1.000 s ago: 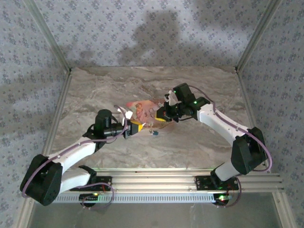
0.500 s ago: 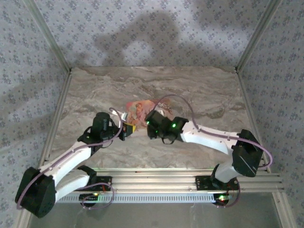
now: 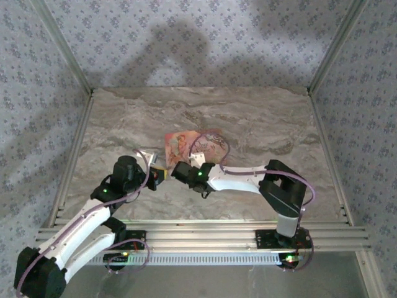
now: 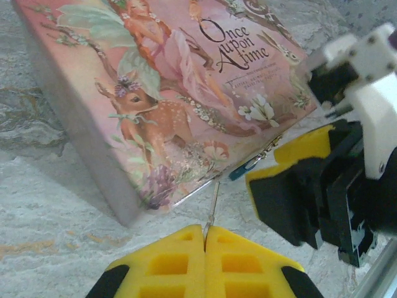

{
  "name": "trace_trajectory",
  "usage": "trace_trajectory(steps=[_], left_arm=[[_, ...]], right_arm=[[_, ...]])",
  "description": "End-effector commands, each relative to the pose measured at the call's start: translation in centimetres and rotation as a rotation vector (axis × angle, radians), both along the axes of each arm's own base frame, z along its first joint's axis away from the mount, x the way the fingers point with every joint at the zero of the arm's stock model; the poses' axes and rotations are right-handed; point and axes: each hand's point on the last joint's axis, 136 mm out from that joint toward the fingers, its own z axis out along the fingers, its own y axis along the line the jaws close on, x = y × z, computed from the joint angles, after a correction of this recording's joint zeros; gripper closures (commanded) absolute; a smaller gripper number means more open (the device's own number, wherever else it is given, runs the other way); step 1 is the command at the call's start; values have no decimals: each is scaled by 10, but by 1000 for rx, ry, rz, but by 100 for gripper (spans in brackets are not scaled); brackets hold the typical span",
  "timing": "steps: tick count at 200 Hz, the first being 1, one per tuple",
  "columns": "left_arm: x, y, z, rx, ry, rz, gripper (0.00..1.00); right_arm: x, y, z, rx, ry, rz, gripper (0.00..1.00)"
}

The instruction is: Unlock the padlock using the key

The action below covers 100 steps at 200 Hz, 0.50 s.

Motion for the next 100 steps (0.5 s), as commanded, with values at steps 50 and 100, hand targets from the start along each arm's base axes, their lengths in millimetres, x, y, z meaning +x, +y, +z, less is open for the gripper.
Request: trace_trajectory(steps=[50, 100], left_arm=[[-3, 2, -5, 8, 16, 7, 100], [-3, 0, -6, 2, 25, -1, 100]], right_arm=[[39, 10, 8, 18, -76, -67, 52], [55, 11, -2, 25, -71, -94, 54]])
